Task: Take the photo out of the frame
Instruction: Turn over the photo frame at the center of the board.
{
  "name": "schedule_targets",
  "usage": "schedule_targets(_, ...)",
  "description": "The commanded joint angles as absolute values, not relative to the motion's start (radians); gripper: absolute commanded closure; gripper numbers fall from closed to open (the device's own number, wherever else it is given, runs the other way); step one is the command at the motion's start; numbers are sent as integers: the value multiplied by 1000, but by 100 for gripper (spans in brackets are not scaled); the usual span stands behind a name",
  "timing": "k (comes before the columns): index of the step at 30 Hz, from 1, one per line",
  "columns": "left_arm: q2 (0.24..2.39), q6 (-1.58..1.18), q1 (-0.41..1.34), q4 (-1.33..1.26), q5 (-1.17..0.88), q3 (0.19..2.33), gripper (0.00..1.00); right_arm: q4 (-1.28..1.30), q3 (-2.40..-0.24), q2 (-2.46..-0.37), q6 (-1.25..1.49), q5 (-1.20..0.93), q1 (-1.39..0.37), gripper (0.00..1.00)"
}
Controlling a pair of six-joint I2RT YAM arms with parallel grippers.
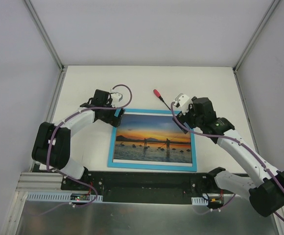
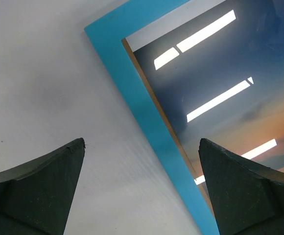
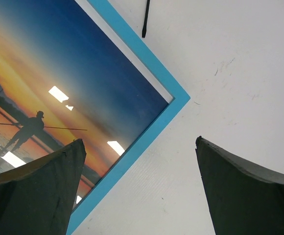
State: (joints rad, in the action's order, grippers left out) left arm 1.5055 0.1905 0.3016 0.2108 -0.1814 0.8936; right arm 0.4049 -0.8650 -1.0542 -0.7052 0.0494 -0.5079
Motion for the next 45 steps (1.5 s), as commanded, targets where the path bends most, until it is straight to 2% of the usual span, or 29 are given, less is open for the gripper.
schedule_targets(1,1568,163,295,265,-248,963,1,385,-853,-1058,-650,-24,-476,4)
schedule_targets(5,1612,153,267,278,-304,989,2,388,-845,-1051,-641,-57,-445,4)
schedule_targets(11,1663,127,221,287,-379,1012,13,391,-853,-1045,-620,-103,-436,4)
schedule_targets(14,1680,120,218,288,-383,1014,18,390,-859,-1045,-615,-110,-434,3)
schedule_targets(21,1698,86,218,290,-382,1016,20,388,-854,-1042,-609,-117,-431,2)
schedule_targets(32,1778,49,218,318,-385,1060,35,390,-862,-1040,-624,-175,-426,3)
schedule_targets(36,1789,48,218,328,-376,1075,49,428,-888,-1046,-682,-207,-446,4)
schedule_targets(41,1804,28,218,341,-379,1083,56,448,-899,-1014,-756,-233,-508,4)
schedule_targets(45,1819,18,218,345,-373,1094,68,460,-884,-994,-810,-227,-615,5)
